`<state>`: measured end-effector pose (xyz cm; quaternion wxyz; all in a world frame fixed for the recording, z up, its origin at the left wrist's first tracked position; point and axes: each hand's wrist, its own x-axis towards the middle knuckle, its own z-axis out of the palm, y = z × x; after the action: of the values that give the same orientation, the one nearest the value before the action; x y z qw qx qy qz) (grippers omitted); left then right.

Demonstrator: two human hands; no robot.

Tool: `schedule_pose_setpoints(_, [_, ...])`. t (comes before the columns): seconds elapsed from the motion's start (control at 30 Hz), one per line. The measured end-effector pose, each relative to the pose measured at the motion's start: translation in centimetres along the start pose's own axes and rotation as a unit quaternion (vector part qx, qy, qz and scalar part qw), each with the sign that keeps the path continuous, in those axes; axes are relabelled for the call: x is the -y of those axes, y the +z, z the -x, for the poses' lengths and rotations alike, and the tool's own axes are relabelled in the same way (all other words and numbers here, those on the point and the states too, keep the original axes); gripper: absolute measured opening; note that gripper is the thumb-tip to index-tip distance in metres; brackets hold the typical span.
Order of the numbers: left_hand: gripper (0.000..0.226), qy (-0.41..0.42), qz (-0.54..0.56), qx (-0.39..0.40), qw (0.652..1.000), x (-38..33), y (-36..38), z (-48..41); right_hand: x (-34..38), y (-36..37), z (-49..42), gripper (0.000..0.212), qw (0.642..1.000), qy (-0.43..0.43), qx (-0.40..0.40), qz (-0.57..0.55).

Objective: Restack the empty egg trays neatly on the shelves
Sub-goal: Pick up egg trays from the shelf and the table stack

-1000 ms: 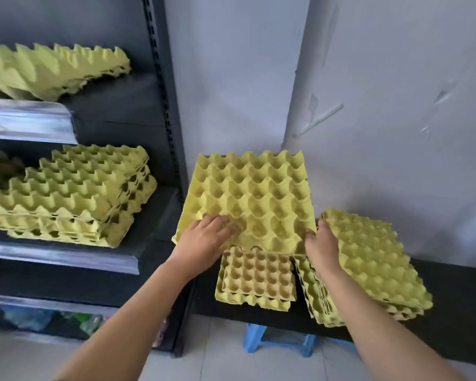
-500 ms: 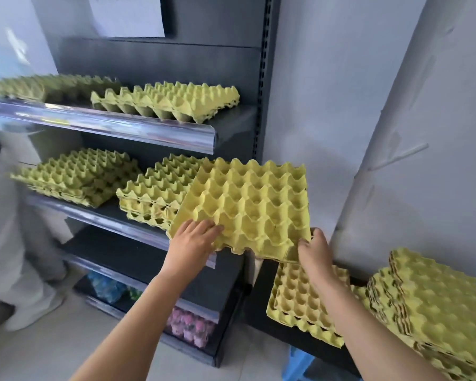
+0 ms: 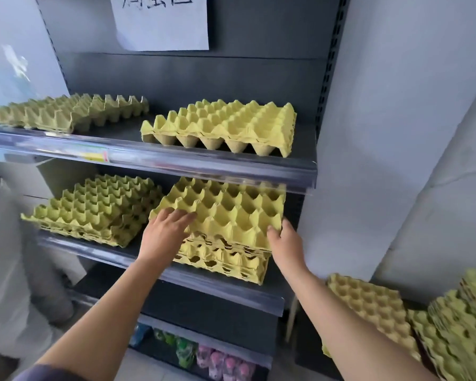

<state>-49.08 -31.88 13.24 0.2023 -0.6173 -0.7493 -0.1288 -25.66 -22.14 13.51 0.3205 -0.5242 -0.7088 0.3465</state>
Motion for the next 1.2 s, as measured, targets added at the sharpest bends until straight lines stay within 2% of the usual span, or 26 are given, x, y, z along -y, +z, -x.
schedule_pose_setpoints(0.17, [0.054,-0.025,0.037,0.018,0.999,3.4,2.2,-1.6,2.3,3.3,-3.0,0.042,0.999,0.013,-0.023,0.047])
schedule_pose_setpoints(0.33, [0.055,-0.043,0.046,0.085,0.994,4.6,4.1,-2.4,1.6,5.5,-4.6,0.050,0.985,0.024,-0.032,0.166])
schedule_pose_setpoints(0.53, [0.061,-0.039,0.042,0.102,0.993,4.5,4.5,-1.9,0.3,6.4,-4.7,0.057,0.988,-0.004,-0.042,0.150])
schedule_pose_setpoints(0.63, [0.064,-0.026,0.050,0.079,0.995,3.8,4.6,-1.9,0.1,6.3,-4.8,0.059,0.985,-0.018,-0.048,0.165])
schedule_pose_setpoints(0.73, [0.047,0.019,0.049,0.021,0.998,2.7,4.4,-2.3,-0.1,5.7,-4.6,0.060,0.975,-0.051,-0.063,0.206])
schedule_pose_setpoints(0.87, [0.042,0.053,0.053,-0.018,0.997,0.8,3.5,-3.5,-0.3,4.4,-4.1,0.046,0.947,-0.157,-0.103,0.259])
schedule_pose_setpoints(0.97, [0.038,0.066,0.071,-0.053,0.994,-1.5,2.8,-4.6,-0.9,2.7,-3.9,0.044,0.927,-0.210,-0.145,0.276])
schedule_pose_setpoints(1.2, [0.033,0.132,0.131,-0.087,0.979,-10.8,1.1,-6.7,-5.0,-4.7,-3.5,0.038,0.910,-0.219,-0.201,0.289])
